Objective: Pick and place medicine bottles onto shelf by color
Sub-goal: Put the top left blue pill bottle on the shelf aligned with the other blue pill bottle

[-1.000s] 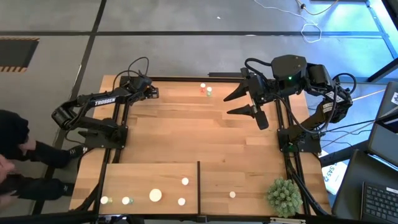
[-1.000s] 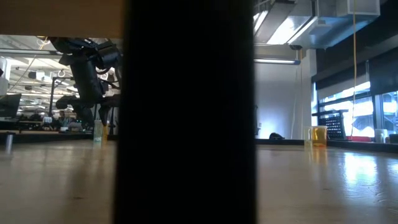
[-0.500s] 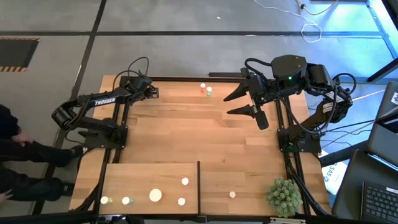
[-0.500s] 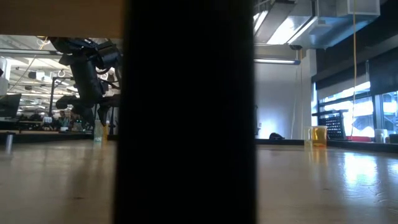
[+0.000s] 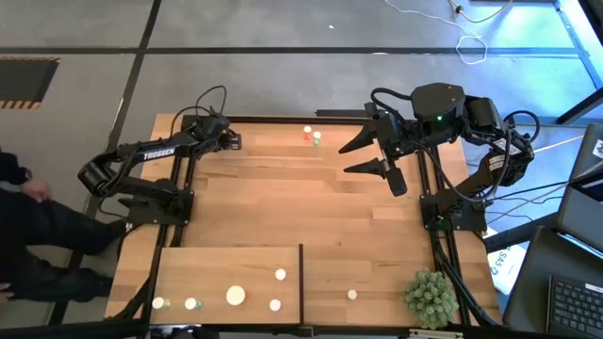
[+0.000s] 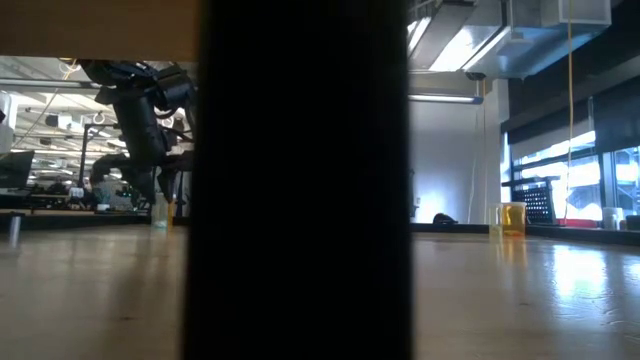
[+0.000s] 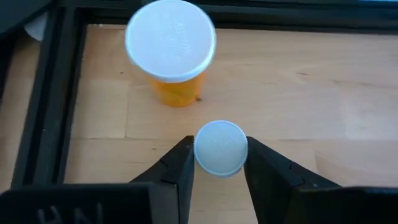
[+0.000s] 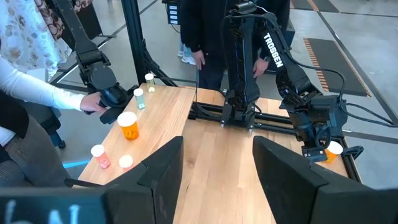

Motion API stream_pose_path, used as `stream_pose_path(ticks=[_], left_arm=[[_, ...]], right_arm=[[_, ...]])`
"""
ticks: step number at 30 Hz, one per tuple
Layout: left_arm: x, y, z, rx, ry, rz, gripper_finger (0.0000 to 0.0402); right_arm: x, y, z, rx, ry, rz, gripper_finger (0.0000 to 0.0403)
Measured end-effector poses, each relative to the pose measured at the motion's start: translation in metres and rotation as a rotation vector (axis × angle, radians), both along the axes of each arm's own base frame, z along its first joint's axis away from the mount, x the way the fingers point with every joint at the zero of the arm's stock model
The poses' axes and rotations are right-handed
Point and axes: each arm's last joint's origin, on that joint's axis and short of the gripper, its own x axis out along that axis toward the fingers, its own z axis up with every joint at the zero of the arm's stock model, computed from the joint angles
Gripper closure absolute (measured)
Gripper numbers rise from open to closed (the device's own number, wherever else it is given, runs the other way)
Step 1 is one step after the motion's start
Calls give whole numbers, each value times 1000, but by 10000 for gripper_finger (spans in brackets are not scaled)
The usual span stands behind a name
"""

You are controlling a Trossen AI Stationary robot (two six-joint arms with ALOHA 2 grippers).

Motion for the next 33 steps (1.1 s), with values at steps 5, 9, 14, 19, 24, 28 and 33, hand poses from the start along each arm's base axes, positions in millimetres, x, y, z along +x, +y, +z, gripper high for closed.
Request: stream_pose_path(ticks=[5, 9, 14, 19, 24, 28, 33], left_arm=[[0, -3, 3, -16, -7, -62, 287], [1, -6, 9, 0, -19, -129, 288], [-1, -15, 20, 14, -23, -233, 288], [-5, -26, 36, 61, -77, -297, 288], [-10, -40, 55, 115, -140, -417, 288], [-15, -49, 80, 121, -117, -506, 288], [-16, -57, 121, 147, -82, -647, 288]], right_arm=[[0, 0, 0, -1, 0, 0, 206], [0, 0, 0, -1, 1, 0, 206], [0, 0, 0, -1, 1, 1, 206], [0, 0, 0, -1, 1, 1, 206], [0, 0, 0, -2, 1, 1, 206], [0, 0, 0, -4, 0, 2, 206], [0, 0, 0, -6, 0, 3, 206]])
